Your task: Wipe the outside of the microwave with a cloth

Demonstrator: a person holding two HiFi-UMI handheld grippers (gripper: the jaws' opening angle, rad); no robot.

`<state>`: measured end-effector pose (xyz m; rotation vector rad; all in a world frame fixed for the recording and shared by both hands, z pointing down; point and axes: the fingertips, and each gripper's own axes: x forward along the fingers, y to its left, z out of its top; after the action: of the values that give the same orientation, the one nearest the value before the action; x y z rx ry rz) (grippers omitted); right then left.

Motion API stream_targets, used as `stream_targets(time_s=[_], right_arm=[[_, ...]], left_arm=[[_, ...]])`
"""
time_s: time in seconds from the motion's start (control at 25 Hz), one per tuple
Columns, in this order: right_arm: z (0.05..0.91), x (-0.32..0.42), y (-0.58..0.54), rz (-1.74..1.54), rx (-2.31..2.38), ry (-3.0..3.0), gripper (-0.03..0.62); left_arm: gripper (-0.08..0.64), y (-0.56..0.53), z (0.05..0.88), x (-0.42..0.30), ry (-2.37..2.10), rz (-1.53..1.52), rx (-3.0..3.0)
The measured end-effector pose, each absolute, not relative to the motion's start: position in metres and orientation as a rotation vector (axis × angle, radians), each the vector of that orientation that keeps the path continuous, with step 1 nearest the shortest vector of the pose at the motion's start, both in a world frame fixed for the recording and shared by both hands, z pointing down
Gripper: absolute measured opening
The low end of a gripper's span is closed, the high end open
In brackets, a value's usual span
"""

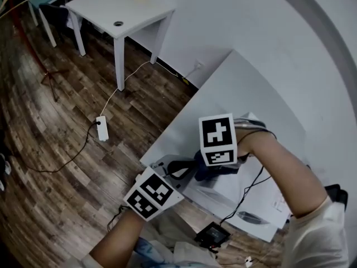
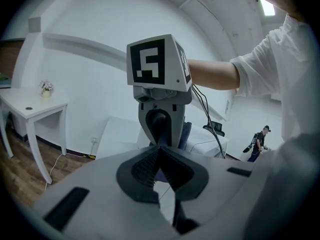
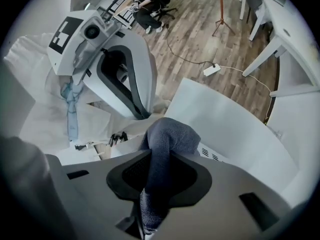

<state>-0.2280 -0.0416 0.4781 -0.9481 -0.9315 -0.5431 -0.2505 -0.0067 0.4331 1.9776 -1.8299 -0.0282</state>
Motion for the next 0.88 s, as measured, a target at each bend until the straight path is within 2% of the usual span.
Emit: stream_targets(time_s=[0.88], right_arm=[[0.495,-0.243,-0.066,-0.550,-0.937,-0.816,0.098]], left_arm=[[0.002,-0.043,0.470,-0.268,-1.723,0.047,1.958]])
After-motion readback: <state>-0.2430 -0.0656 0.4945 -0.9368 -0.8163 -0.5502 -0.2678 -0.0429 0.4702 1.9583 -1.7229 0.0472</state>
